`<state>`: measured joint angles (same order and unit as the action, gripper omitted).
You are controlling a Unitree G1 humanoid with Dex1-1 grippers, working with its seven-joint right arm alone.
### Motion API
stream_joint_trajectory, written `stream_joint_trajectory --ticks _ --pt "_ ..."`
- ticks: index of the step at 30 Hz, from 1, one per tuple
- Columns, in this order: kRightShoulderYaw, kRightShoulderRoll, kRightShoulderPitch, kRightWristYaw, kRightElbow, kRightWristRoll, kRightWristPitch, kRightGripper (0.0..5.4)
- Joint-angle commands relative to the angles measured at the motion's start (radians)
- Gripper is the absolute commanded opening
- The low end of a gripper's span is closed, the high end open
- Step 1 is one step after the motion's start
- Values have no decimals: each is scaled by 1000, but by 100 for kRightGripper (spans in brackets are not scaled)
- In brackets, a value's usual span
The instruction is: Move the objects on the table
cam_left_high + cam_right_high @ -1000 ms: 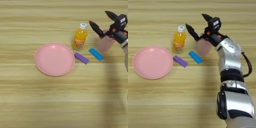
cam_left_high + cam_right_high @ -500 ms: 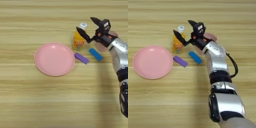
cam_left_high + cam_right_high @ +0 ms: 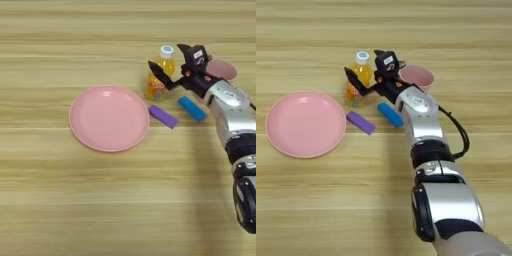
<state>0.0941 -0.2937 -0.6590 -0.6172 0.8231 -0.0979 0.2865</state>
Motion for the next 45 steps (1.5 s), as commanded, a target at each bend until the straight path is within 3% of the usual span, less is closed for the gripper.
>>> stream_joint_trajectory --ticks 1,7,11,21,31,36,45 --pt "-2 -11 -108 34 -19 8 6 538" --pt "-8 -4 -123 38 28 19 12 538" --pt "-9 -3 -132 42 54 24 17 504" --pt "-6 -9 -158 53 123 39 38 365" --pt "-3 -10 -167 51 139 35 51 357" --pt "4 -8 -157 30 93 17 71 357" --pt "6 8 -76 -44 -170 -39 76 357"
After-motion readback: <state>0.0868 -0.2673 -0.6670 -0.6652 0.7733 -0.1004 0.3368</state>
